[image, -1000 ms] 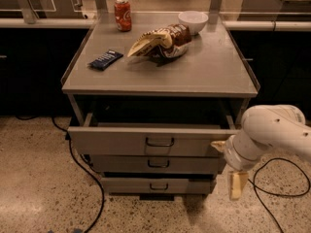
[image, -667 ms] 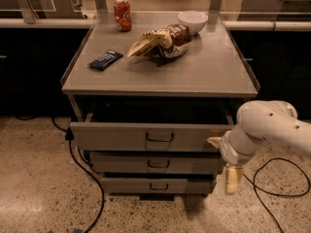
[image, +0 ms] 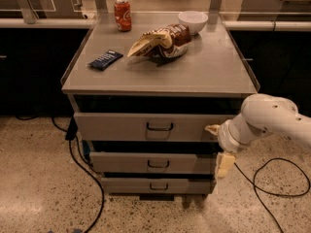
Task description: Close top drawer
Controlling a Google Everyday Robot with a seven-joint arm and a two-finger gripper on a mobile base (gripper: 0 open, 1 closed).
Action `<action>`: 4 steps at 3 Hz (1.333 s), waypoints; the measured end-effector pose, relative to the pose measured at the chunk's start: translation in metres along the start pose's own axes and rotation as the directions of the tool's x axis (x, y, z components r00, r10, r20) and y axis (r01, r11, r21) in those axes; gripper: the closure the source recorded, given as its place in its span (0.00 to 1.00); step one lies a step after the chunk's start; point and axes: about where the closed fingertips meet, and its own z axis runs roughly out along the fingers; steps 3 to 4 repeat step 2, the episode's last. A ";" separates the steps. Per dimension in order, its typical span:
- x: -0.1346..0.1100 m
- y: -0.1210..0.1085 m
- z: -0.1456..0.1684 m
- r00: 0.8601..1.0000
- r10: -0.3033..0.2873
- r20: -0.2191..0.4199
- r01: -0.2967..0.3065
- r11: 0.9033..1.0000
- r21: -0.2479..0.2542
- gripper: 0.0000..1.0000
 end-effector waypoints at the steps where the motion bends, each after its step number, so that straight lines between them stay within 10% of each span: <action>1: -0.003 -0.010 -0.003 0.999 0.018 0.028 -0.019 0.999 0.035 0.00; 4: -0.003 -0.010 -0.003 0.999 0.018 0.028 -0.019 0.999 0.035 0.00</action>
Offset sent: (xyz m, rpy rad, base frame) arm 0.0416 0.0078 0.0224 0.1067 -0.0951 -0.0587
